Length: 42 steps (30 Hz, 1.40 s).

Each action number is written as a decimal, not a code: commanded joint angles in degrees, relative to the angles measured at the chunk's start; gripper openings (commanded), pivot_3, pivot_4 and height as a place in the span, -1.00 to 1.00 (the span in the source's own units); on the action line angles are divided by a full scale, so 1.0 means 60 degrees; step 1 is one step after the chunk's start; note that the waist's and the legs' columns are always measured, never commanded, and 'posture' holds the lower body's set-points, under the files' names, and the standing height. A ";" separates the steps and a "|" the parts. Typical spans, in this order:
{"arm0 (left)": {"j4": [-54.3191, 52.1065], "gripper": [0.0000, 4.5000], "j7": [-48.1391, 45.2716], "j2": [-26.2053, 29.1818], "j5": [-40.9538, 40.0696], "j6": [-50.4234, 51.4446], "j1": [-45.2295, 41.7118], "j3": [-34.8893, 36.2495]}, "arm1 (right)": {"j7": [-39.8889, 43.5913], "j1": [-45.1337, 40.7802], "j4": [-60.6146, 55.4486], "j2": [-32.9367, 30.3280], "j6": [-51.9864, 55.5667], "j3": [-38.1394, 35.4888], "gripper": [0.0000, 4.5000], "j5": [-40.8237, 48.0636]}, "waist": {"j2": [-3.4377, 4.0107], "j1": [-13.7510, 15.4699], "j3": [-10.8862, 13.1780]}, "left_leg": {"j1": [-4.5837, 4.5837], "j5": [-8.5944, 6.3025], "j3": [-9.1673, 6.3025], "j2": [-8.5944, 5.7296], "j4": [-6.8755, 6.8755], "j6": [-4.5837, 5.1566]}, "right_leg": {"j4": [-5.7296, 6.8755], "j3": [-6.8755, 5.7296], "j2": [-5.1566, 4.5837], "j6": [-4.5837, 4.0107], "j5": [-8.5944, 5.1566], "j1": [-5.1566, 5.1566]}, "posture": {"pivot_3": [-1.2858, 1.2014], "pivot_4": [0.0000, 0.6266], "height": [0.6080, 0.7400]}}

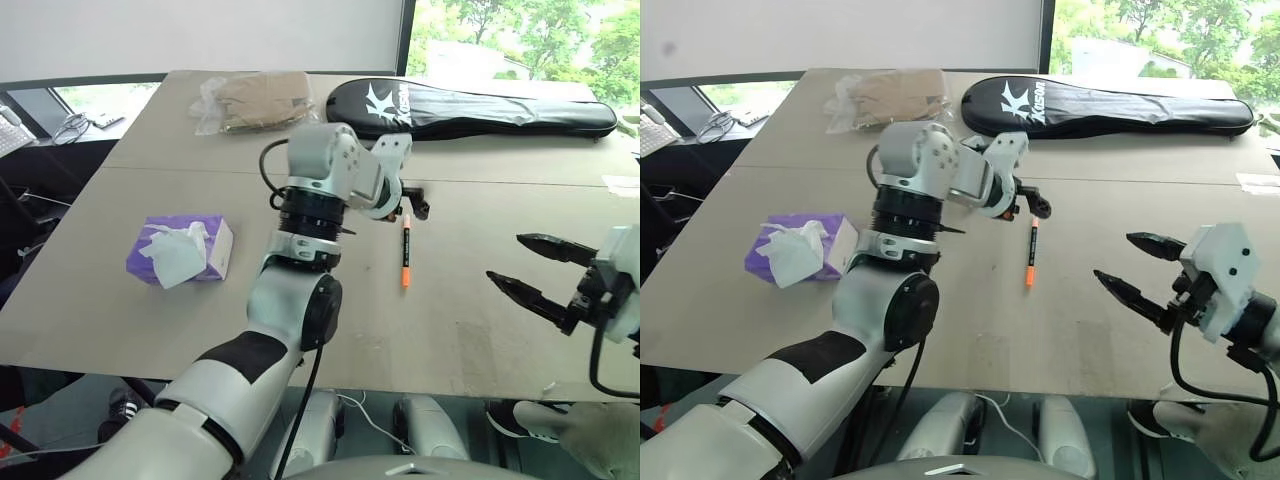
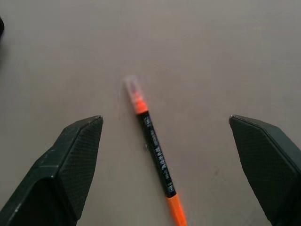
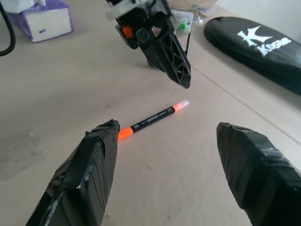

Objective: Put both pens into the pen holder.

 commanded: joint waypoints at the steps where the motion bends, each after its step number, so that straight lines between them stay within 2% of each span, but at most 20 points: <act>1: 0.1775 0.97 0.0465 -0.0257 0.0435 -0.1348 -0.0794 0.0032 | 0.0965 0.0706 0.0098 -0.0304 -0.0371 -0.1171 0.57 0.0158 | -0.0003 0.0036 0.0002 | -0.0001 0.0000 0.0001 0.0000 0.0000 0.0000 | -0.0002 0.0002 -0.0001 0.0002 0.0001 0.0000 | 0.03 -0.52 1.00; 6: 0.3956 0.97 0.0686 -0.0604 0.0574 -0.2853 -0.1326 0.0098 | 0.1812 0.1719 0.0525 -0.0682 -0.0727 -0.1756 0.57 -0.0511 | -0.0007 0.0108 0.0004 | 0.0002 -0.0002 0.0012 0.0001 -0.0005 0.0000 | -0.0005 0.0014 -0.0002 0.0005 0.0002 -0.0001 | 0.03 -0.52 1.00; 11: 0.5347 0.97 0.0959 -0.1070 0.0844 -0.4431 -0.1320 -0.0139 | 0.1951 0.1898 0.0612 -0.0696 -0.0886 -0.1915 0.57 -0.0647 | -0.0020 0.0121 -0.0004 | 0.0004 -0.0002 0.0020 0.0005 -0.0009 -0.0002 | -0.0002 0.0020 -0.0004 0.0008 0.0003 -0.0004 | 0.03 -0.52 1.00; 14: 0.5829 0.58 0.0875 -0.1172 0.0861 -0.4961 -0.1284 -0.0229 | 0.1909 0.1915 0.0447 -0.0671 -0.0826 -0.1842 0.57 -0.0574 | -0.0041 0.0207 -0.0008 | 0.0058 -0.0003 0.0021 0.0004 -0.0009 -0.0002 | -0.0011 0.0020 -0.0005 0.0017 0.0006 0.0052 | 0.03 -0.52 1.00; 17: 0.6090 -0.07 0.0734 -0.1244 0.0776 -0.5039 -0.1411 -0.0168 | 0.1929 0.1994 0.0316 -0.0663 -0.0821 -0.1829 0.57 -0.0560 | -0.0057 0.0261 0.0002 | 0.0137 -0.0012 0.0021 0.0004 -0.0023 0.0008 | -0.0023 0.0016 -0.0008 0.0031 0.0004 0.0137 | 0.03 -0.52 1.00; 21: 0.6196 -0.94 0.0309 -0.1270 0.0869 -0.5164 -0.1455 -0.0274 | 0.1932 0.2102 0.0278 -0.0643 -0.0888 -0.1830 0.57 -0.0697 | -0.0056 0.0346 0.0000 | 0.0139 -0.0015 0.0017 -0.0011 -0.0024 0.0013 | -0.0026 0.0005 -0.0023 0.0051 -0.0005 0.0148 | 0.03 -0.52 1.00; 22: 0.6179 -0.99 0.0144 -0.1240 0.0914 -0.5186 -0.1453 -0.0348 | 0.1911 0.2112 0.0257 -0.0639 -0.0889 -0.1807 0.57 -0.0715 | -0.0055 0.0364 0.0000 | 0.0136 -0.0016 0.0018 -0.0015 -0.0024 0.0015 | -0.0030 0.0005 -0.0027 0.0052 -0.0005 0.0148 | 0.03 -0.52 1.00; 26: 0.5694 -0.99 -0.1086 -0.0929 0.1097 -0.4905 -0.1492 -0.1000 | 0.1794 0.2035 0.0217 -0.0653 -0.0867 -0.1632 0.57 -0.0734 | -0.0047 0.0418 -0.0005 | 0.0127 -0.0017 0.0019 -0.0024 -0.0024 0.0018 | -0.0031 0.0006 -0.0037 0.0056 -0.0008 0.0139 | 0.03 -0.52 1.00; 28: 0.5099 -0.99 -0.2199 -0.0559 0.1072 -0.4352 -0.1456 -0.1561 | 0.1711 0.1929 0.0239 -0.0660 -0.0865 -0.1467 0.57 -0.0729 | -0.0047 0.0400 -0.0004 | 0.0121 -0.0017 0.0020 -0.0023 -0.0025 0.0018 | -0.0031 0.0009 -0.0035 0.0056 -0.0008 0.0132 | 0.03 -0.52 1.00; 31: 0.1853 -0.99 -0.3643 0.0498 0.1252 -0.4317 -0.0463 -0.3160 | 0.1600 0.1719 0.0317 -0.0631 -0.0898 -0.1118 0.57 -0.0725 | -0.0045 0.0262 -0.0001 | 0.0102 -0.0016 0.0022 -0.0022 -0.0032 0.0017 | -0.0030 0.0016 -0.0033 0.0055 -0.0008 0.0108 | 0.03 -0.52 1.00; 32: 0.0478 -0.99 -0.3701 0.0799 0.1240 -0.4603 0.0005 -0.3279 | 0.1580 0.1627 0.0354 -0.0624 -0.0919 -0.0984 0.57 -0.0733 | -0.0044 0.0184 0.0003 | 0.0103 -0.0016 0.0024 -0.0021 -0.0040 0.0017 | -0.0031 0.0023 -0.0034 0.0053 -0.0007 0.0106 | 0.03 -0.52 1.00; 34: -0.1719 -0.99 -0.3402 0.1115 0.1203 -0.5979 0.0913 -0.2929 | 0.1504 0.1389 0.0441 -0.0616 -0.0969 -0.0699 0.57 -0.0721 | -0.0038 0.0001 -0.0001 | 0.0118 -0.0015 0.0040 -0.0002 -0.0066 0.0014 | -0.0034 0.0051 -0.0025 0.0049 -0.0007 0.0101 | 0.03 -0.52 1.00; 37: -0.3547 -0.99 -0.3378 0.1559 0.1596 -1.0096 0.2034 -0.2885 | 0.1310 0.0927 0.0536 -0.0559 -0.0992 -0.0316 0.57 -0.0583 | -0.0040 0.0010 0.0000 | 0.0128 -0.0013 0.0041 0.0010 -0.0077 0.0009 | -0.0043 0.0071 -0.0019 0.0046 -0.0007 0.0101 | 0.03 -0.52 1.00; 40: -0.4009 -0.99 -0.3682 0.2359 0.2094 -1.2008 0.2476 -0.3122 | 0.0784 -0.0116 0.0638 -0.0249 -0.1098 0.0142 0.57 -0.0190 | -0.0048 0.0041 0.0004 | 0.0124 -0.0013 0.0041 0.0007 -0.0069 0.0010 | -0.0052 0.0069 -0.0021 0.0045 -0.0006 0.0105 | 0.03 -0.52 1.00; 42: -0.3603 -0.99 -0.3862 0.2767 0.2170 -1.3670 0.2709 -0.2974 | 0.0166 -0.0944 0.0595 0.0142 -0.1030 0.0341 0.57 0.0394 | -0.0044 0.0079 0.0001 | 0.0131 -0.0013 0.0050 -0.0002 -0.0066 0.0014 | -0.0047 0.0060 -0.0025 0.0045 -0.0004 0.0110 | 0.03 -0.52 1.00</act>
